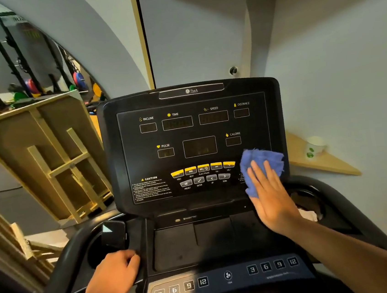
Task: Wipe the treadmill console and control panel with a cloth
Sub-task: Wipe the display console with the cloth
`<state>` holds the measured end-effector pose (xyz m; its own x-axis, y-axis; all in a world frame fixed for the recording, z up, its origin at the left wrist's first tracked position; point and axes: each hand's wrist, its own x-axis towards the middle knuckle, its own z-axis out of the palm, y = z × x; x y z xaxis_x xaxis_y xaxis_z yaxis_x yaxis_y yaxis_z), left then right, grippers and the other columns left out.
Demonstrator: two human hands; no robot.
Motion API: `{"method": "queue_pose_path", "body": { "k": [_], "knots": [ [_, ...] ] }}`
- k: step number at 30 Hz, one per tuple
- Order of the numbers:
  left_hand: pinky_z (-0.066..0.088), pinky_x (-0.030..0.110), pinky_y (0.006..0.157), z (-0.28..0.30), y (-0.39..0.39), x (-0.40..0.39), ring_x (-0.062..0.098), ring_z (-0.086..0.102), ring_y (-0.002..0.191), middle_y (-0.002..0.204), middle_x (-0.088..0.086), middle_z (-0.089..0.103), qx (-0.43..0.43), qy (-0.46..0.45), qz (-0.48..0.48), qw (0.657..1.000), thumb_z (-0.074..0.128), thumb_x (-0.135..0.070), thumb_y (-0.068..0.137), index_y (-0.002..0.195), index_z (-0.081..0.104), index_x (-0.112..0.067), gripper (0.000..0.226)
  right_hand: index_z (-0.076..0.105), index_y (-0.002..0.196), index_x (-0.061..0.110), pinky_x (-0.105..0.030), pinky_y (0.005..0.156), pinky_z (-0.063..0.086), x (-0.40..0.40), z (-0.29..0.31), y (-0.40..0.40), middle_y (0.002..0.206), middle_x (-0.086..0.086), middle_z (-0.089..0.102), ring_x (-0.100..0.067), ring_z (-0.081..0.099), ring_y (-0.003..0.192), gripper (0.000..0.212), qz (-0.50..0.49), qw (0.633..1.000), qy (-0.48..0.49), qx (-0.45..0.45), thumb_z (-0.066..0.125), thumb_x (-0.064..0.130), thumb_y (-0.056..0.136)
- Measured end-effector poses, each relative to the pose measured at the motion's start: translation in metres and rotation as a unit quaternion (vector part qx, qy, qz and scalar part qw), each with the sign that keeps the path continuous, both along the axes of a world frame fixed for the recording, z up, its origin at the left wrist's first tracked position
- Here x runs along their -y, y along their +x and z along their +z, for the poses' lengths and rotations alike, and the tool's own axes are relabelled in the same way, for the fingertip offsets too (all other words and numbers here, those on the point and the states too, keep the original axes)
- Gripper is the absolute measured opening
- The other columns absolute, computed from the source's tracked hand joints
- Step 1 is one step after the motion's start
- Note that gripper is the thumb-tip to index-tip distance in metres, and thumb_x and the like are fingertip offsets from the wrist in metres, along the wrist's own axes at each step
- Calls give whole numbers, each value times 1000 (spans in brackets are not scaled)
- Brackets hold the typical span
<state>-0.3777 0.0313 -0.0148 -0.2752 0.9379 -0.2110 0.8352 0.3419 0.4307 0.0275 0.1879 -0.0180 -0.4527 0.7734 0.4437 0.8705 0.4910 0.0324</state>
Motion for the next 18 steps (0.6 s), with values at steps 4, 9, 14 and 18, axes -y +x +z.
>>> {"method": "queue_pose_path", "body": {
  "k": [4, 9, 14, 18],
  "knots": [
    [44, 26, 62, -2, -1, -2, 8, 64, 67, 65, -5, 67, -2, -3, -3, 1000, 50, -33, 101, 63, 61, -24, 40, 17, 158, 9, -53, 123, 12, 1, 3, 3, 167, -10, 13, -37, 0, 154, 66, 75, 994, 12, 83, 42, 33, 101],
    [44, 31, 64, -6, -2, -2, 9, 62, 69, 67, -6, 66, -6, 1, -2, 1000, 49, -35, 99, 65, 61, -25, 37, 11, 160, 22, -46, 123, 2, -11, 25, -25, 168, 0, 6, -29, -6, 155, 70, 154, 971, -4, 182, 42, 42, 100],
    [51, 35, 72, -9, -3, -2, 21, 64, 74, 71, -1, 66, -17, 4, 1, 1000, 48, -35, 98, 69, 60, -19, 35, 25, 157, 21, -45, 125, -1, -11, 33, -101, 165, 1, 21, -28, 0, 155, 62, 261, 939, 2, 224, 41, 42, 101],
    [49, 34, 69, -9, -2, -1, 16, 63, 71, 71, 1, 67, -15, 18, -1, 1000, 48, -33, 99, 72, 62, -17, 35, 25, 157, 22, -40, 126, 0, -13, 41, -94, 165, 0, 20, -22, 4, 155, 62, 270, 939, -9, 214, 40, 42, 101]
  ]
}}
